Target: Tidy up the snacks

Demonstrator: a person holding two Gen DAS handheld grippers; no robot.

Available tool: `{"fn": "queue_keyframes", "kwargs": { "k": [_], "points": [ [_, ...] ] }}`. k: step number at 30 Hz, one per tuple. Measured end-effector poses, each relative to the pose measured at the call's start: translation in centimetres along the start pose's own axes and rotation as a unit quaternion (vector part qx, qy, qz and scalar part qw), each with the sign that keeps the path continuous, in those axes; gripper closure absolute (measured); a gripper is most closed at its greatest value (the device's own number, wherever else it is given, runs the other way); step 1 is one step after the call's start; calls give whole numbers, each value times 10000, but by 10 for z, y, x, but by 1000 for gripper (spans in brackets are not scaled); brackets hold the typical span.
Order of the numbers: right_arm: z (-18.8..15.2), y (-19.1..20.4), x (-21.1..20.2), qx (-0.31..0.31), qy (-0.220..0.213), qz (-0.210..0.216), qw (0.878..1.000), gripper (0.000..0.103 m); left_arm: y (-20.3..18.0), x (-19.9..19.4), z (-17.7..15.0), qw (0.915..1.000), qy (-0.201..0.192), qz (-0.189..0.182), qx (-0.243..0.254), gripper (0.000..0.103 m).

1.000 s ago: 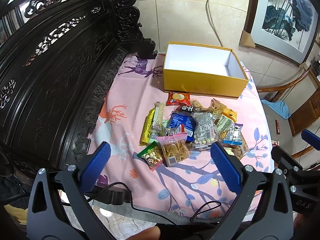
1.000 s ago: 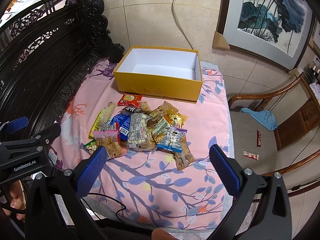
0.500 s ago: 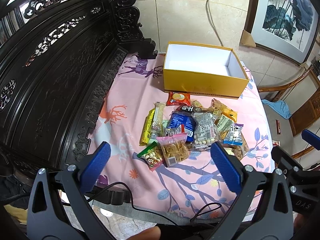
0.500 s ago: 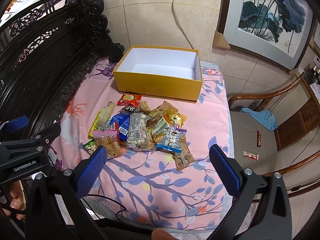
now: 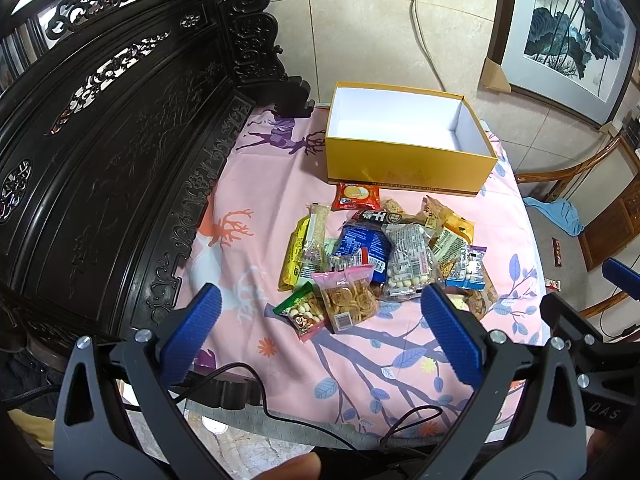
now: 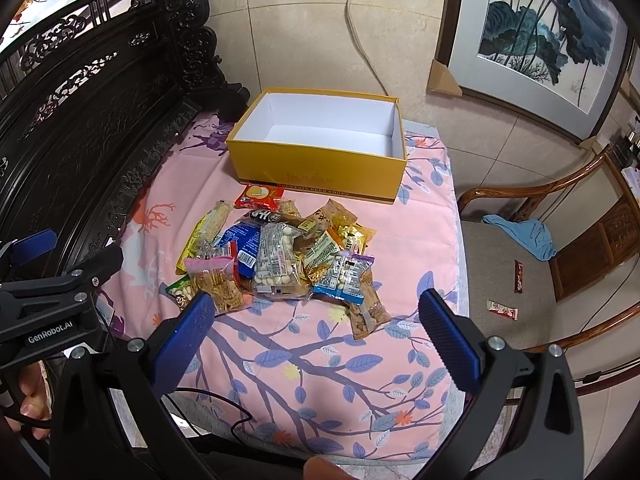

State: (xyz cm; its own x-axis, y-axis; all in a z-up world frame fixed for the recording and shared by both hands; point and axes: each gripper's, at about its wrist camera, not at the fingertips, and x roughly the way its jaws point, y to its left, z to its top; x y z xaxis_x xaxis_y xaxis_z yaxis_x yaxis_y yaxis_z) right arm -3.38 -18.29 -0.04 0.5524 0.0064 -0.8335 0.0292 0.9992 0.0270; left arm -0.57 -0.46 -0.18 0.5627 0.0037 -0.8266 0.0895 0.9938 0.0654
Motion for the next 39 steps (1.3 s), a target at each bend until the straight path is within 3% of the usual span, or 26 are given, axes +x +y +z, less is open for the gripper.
{"fn": "queue_keyframes", "kwargs": {
  "k": [28,34,37,39],
  "points": [
    [3,0,6,-33,73,42,10000,1,2,13,-4,10000,16,21,72,2],
    [1,-31,19,89,-219,102,9997,1,10,24,-7,9991,-360,206,133,2],
    [-11,-56,44,179,-306,293,9989,1,19,47,-15,9996,-212,167,95,2],
    [-23,-68,71,94,-134,436,9989,1,21,62,-18,9998,-56,164,40,2]
  ]
}}
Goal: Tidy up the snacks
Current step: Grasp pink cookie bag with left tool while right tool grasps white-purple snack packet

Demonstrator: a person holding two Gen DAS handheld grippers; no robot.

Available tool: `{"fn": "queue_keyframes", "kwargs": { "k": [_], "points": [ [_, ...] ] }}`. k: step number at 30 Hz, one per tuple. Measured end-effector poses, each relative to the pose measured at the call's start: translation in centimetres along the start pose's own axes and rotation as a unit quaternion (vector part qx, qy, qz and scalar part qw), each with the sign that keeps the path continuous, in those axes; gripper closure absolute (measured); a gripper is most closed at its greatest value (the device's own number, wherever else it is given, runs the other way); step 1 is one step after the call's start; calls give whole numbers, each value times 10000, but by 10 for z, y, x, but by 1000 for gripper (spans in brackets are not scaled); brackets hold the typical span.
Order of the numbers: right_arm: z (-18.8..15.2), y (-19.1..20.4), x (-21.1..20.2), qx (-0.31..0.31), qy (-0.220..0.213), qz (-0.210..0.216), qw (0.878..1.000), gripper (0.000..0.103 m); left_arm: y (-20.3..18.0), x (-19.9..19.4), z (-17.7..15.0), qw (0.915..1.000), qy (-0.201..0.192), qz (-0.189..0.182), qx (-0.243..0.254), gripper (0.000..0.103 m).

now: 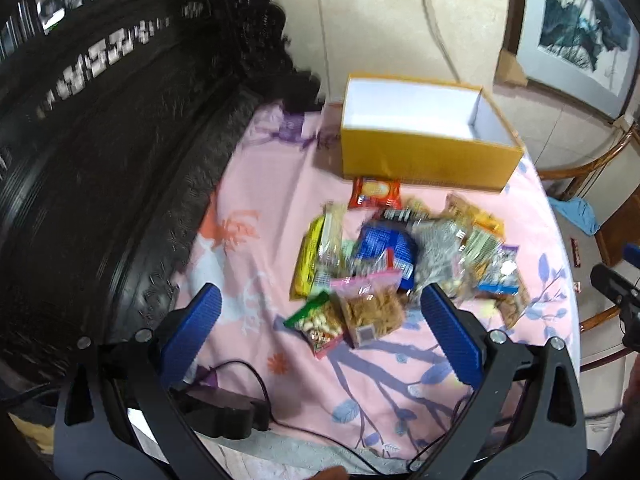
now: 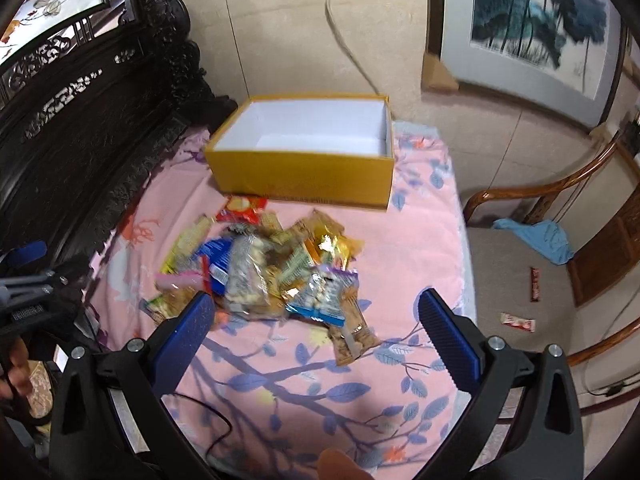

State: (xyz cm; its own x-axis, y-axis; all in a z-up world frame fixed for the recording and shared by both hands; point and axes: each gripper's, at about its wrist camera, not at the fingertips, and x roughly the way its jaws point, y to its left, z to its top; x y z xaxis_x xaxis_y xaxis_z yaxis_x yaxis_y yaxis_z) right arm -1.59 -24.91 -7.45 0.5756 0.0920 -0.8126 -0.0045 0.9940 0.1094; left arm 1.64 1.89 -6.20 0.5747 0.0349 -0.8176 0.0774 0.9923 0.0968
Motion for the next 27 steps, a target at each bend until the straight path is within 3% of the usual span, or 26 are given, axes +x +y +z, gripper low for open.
{"fn": "queue_keyframes", "kwargs": {
  "k": [4,7,11,15,22,27],
  "points": [
    [-23,-9,43,-254,262,178,9992,2,7,24,-12,9995,170,-214,-153,2],
    [-29,-15,72,-161,405,306,9986,10,13,40,-17,9990,229,-308,-233,2],
    [-22,-21,103,142,402,357,9985,16,16,56,-15,9978,345,-403,-390,2],
    [-15,-22,138,205,604,359,9973,29,20,64,-11,9975,305,-419,-487,2],
    [-11,-15,172,110,857,617,9943,32,25,82,-10,9978,370,-329,-450,2],
    [-11,-1,168,-237,784,707,9941,68,13,103,-13,9979,511,-356,-165,2]
  ]
}}
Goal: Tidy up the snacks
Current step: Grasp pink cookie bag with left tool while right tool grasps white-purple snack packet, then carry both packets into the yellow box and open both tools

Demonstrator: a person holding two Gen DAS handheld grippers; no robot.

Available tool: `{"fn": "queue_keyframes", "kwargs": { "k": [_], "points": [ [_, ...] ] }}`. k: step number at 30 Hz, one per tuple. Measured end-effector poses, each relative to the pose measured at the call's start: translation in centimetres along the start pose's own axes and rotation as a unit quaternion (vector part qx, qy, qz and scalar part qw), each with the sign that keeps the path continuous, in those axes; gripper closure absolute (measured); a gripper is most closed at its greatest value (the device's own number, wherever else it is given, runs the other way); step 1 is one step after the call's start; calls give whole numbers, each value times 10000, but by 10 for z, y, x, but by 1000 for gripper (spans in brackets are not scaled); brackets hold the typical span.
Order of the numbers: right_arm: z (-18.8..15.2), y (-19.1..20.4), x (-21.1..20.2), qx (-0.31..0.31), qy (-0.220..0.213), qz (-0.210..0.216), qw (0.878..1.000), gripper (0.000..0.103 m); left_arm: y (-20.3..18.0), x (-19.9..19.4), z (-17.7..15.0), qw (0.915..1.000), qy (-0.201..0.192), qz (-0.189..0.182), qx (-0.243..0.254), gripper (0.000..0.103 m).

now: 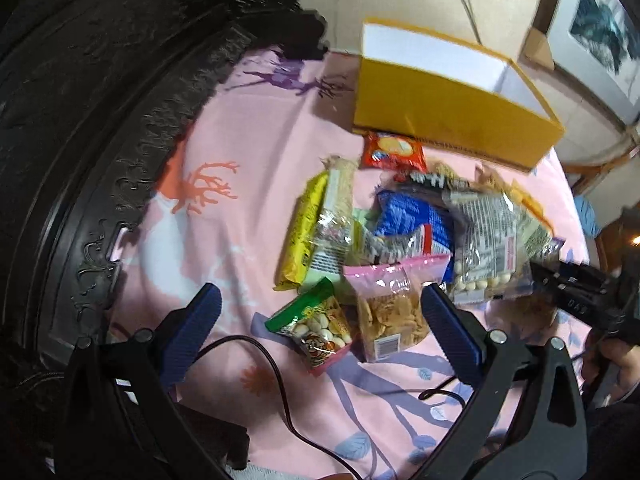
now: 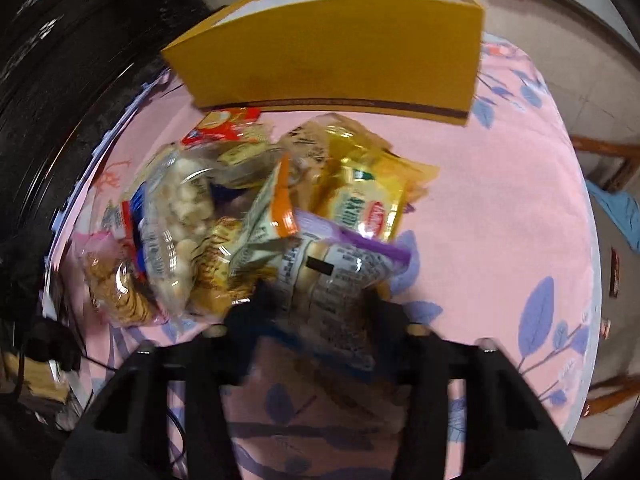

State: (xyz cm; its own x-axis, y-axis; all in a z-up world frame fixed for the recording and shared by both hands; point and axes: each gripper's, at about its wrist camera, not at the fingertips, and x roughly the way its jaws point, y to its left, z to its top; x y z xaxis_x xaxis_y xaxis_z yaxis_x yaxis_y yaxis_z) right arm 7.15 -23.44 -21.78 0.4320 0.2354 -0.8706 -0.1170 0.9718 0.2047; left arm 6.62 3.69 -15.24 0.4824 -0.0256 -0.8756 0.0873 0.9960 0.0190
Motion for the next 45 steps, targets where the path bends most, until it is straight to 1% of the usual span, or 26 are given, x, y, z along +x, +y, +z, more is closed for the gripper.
{"fn": "queue_keyframes", "kwargs": {
  "k": [2,5,11,17,18,19,20,21,22,24,25,27,29,32,38,43,45],
  "points": [
    [-2,-1,-8,28,-21,37,10000,72,-8,13,-3,9997,140,54,167,2],
    [-6,-4,-25,128,-115,85,9998,75,-19,29,-4,9991,298,-25,286,2],
    [-12,-8,-48,284,-252,134,9992,75,-37,54,-3,9971,554,-316,412,2],
    [-12,-7,-52,363,-316,125,9988,75,-51,70,-7,9952,731,-355,546,2],
    [-12,-7,-53,359,-321,125,9988,75,-52,72,-8,9952,744,-358,520,4],
    [-12,-7,-54,344,-332,126,9988,76,-50,74,-9,9952,758,-394,485,8],
    [-12,-7,-55,330,-337,121,9988,76,-49,77,-11,9943,822,-505,455,26],
    [-12,-7,-57,331,-345,129,9988,76,-48,79,-12,9929,892,-673,415,43],
    [-12,-7,-58,339,-355,123,9987,76,-47,79,-13,9921,915,-781,367,43],
    [-11,-7,-59,364,-360,90,9986,76,-46,76,-14,9923,835,-816,413,51],
    [-11,-8,-60,402,-360,77,9985,76,-46,74,-15,9921,810,-860,425,53],
    [-10,-9,-62,433,-382,83,9983,76,-43,68,-16,9913,750,-1014,369,59],
    [-9,-8,-66,396,-441,106,9982,76,-39,60,-17,9908,623,-1162,304,59],
    [-7,-3,-69,311,-494,127,9982,76,-36,50,-15,9903,450,-1285,272,59],
    [-3,0,-76,315,-583,123,9977,76,-28,29,-4,9897,187,-1415,137,59],
    [6,-3,-86,379,-729,110,9966,76,-25,4,16,9882,-106,-1520,152,59],
    [14,-5,-92,412,-850,130,9954,76,-26,-8,31,9864,-297,-1614,121,59]
  ]
}}
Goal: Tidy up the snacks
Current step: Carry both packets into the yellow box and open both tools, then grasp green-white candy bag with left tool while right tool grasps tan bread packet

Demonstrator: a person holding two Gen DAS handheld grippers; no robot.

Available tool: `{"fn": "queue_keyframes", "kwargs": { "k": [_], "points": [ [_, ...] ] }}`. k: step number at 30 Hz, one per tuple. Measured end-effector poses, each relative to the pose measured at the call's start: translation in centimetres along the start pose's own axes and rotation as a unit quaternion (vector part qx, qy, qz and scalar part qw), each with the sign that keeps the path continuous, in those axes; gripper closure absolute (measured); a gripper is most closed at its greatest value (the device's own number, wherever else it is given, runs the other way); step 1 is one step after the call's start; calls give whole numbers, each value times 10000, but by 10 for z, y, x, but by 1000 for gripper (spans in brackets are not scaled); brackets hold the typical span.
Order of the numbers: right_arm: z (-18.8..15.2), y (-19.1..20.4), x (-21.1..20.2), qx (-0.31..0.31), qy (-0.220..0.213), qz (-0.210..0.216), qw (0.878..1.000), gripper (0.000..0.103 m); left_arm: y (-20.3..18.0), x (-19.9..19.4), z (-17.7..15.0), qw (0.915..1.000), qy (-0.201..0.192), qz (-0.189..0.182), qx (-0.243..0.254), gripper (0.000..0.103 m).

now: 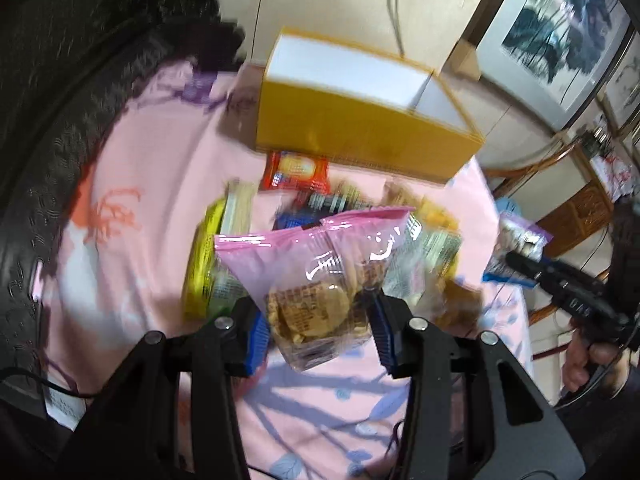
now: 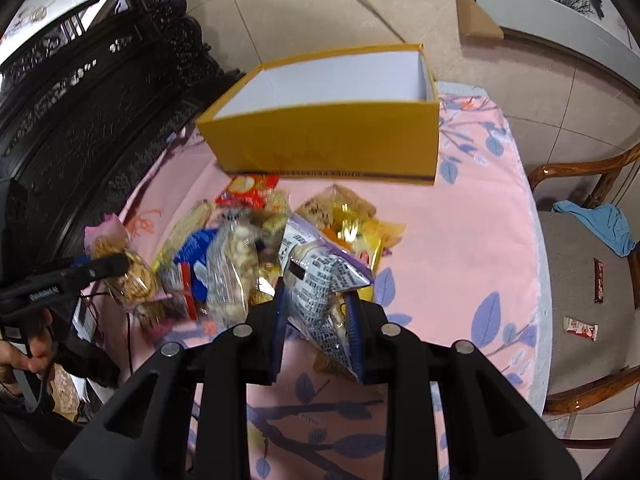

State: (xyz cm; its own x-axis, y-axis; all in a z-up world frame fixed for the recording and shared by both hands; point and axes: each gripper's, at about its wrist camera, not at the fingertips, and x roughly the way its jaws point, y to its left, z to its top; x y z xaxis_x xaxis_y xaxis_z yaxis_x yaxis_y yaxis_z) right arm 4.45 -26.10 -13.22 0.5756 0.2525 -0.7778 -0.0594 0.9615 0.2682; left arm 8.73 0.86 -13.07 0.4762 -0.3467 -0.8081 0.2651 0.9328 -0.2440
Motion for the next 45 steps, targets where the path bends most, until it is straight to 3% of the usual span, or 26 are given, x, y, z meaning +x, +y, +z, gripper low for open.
{"fn": "queue_keyframes", "kwargs": {
  "k": [6,13,20,27,28,29,30,32,35,45],
  "points": [
    [58,-5,-13,133,-662,52,9977,76,-25,-19,68,9972,-624,-296,288,59],
    [146,-12,-4,-36,-1482,-76,9889,76,-46,-2,172,9905,-1207,-396,522,59],
    [203,-18,16,-58,-1743,-224,9844,76,-55,33,238,9891,-1317,-279,600,59],
    [230,-23,30,-99,-1714,-297,9847,74,-58,58,262,9903,-1264,-212,530,56],
    [233,-24,36,-77,-1627,-260,9863,71,-57,62,265,9913,-1225,-141,461,48],
    [235,-24,40,-60,-1569,-287,9872,68,-55,65,266,9924,-1173,-86,350,20],
    [235,-24,42,-34,-1544,-359,9874,48,-52,65,268,9930,-1170,-11,163,9],
    [233,-24,39,36,-1656,-588,9844,29,-47,57,268,9911,-1318,-189,-9,9],
    [231,-23,36,-31,-1678,-543,9843,29,-47,45,267,9882,-1525,-101,97,9],
    [219,-16,27,-106,-1663,-415,9851,29,-41,21,253,9865,-1633,-71,114,9]
  ]
}}
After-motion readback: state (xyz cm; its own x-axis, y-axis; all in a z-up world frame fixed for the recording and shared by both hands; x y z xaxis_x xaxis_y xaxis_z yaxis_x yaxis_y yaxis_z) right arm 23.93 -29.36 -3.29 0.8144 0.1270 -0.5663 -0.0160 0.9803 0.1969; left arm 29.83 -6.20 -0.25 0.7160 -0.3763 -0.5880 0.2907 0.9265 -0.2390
